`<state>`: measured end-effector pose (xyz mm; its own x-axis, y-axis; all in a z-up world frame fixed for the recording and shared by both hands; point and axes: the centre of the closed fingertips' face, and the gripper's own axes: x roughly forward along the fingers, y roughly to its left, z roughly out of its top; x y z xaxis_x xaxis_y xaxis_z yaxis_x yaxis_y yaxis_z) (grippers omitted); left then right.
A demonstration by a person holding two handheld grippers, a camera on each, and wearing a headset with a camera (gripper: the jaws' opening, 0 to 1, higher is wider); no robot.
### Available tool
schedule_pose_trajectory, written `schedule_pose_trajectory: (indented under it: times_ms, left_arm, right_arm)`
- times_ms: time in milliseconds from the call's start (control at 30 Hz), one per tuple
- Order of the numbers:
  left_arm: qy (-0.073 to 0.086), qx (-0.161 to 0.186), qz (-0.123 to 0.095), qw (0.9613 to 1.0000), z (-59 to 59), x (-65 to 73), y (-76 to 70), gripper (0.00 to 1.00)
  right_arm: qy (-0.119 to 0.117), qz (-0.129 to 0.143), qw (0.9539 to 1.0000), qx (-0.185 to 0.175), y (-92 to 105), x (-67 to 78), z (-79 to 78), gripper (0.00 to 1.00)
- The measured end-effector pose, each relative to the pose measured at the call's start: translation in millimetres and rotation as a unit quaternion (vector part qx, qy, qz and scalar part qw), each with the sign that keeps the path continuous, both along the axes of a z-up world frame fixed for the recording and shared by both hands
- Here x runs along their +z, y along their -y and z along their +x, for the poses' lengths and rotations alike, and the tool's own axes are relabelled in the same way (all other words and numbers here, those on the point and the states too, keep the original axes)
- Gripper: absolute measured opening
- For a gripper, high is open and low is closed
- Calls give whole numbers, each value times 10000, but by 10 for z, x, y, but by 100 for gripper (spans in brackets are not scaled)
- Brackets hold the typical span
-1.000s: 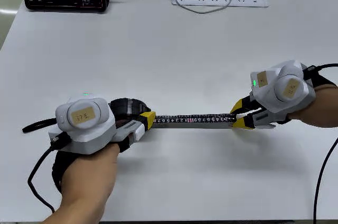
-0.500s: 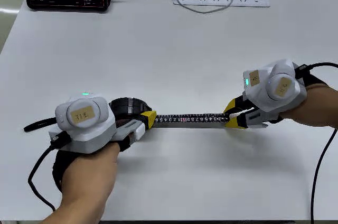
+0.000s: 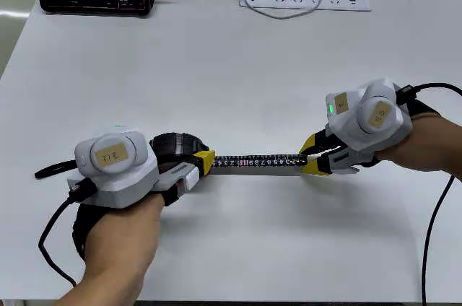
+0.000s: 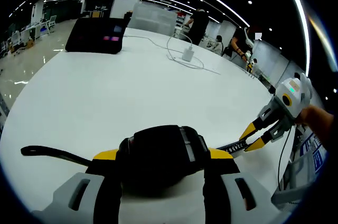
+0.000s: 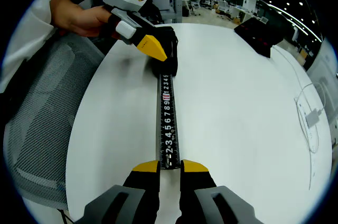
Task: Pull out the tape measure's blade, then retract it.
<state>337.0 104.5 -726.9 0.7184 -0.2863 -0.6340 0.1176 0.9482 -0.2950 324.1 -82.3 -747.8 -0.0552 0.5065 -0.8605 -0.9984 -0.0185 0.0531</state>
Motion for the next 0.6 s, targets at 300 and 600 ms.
schedule_pose_trajectory:
  times_ms: [300, 600]
  left_arm:
    - [-6, -6, -7, 10000, 3, -1, -1, 58]
    - [4, 2, -55, 10000, 10, 3, -6, 58]
  right_arm:
    - [-42, 31, 10000, 54, -114, -20, -13, 10]
    - [-95, 152, 9998, 42, -228, -17, 1, 10]
